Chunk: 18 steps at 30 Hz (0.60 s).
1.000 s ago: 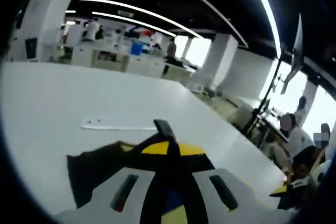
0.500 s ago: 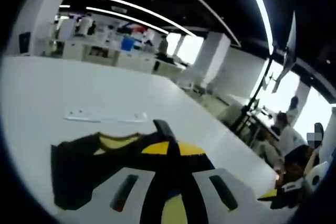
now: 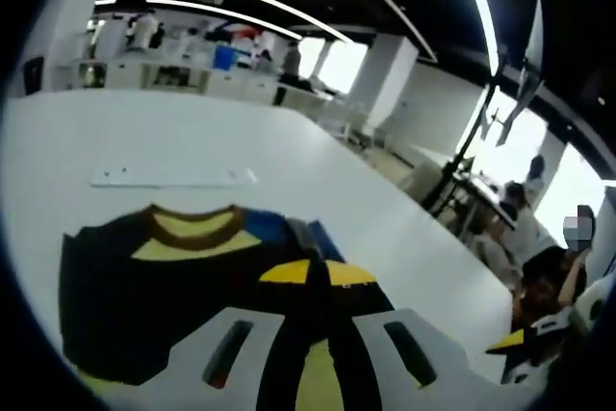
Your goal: Fold the garment on the visible template until the final outline fits inside the template.
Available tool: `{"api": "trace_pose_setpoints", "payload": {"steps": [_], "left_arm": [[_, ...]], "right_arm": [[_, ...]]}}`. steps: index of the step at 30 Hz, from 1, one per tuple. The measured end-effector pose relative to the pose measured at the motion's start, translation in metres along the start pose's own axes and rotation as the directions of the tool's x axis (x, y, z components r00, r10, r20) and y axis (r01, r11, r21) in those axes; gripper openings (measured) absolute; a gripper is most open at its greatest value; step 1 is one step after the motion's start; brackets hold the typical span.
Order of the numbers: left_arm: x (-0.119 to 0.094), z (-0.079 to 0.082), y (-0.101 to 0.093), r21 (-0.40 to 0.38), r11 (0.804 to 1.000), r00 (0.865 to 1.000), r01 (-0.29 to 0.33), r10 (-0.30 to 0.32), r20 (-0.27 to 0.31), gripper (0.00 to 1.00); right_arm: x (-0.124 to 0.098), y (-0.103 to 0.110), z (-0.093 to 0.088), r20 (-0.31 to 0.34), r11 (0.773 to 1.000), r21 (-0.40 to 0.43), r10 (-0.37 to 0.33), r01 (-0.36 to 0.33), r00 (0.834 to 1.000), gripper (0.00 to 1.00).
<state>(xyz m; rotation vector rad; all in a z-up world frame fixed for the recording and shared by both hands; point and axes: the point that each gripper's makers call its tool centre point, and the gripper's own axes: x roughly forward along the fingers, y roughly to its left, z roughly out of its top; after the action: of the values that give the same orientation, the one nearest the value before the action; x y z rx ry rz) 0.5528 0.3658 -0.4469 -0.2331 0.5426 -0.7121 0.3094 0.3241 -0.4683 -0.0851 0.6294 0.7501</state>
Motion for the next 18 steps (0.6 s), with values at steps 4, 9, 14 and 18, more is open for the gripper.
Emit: {"api": "trace_pose_setpoints", "payload": {"steps": [4, 9, 14, 18], "left_arm": [[0.008, -0.011, -0.005, 0.014, 1.000, 1.000, 0.008, -0.008, -0.021, 0.01], [0.019, -0.028, -0.005, -0.008, 1.000, 0.999, 0.013, -0.013, -0.046, 0.01], [0.029, -0.044, -0.008, -0.013, 1.000, 0.996, 0.021, -0.022, -0.081, 0.01], [0.037, -0.053, -0.005, -0.016, 1.000, 0.994, 0.018, -0.019, -0.104, 0.02]], "right_arm": [[0.002, -0.003, 0.000, 0.000, 1.000, 0.006, -0.002, 0.002, 1.000, 0.99], [0.007, -0.003, 0.002, 0.000, 1.000, 0.002, 0.003, -0.003, 1.000, 0.99], [0.010, -0.004, 0.003, -0.001, 1.000, 0.000, 0.009, -0.009, 1.000, 0.99], [0.010, -0.007, 0.002, -0.002, 1.000, 0.011, 0.001, -0.001, 1.000, 0.99]]}}
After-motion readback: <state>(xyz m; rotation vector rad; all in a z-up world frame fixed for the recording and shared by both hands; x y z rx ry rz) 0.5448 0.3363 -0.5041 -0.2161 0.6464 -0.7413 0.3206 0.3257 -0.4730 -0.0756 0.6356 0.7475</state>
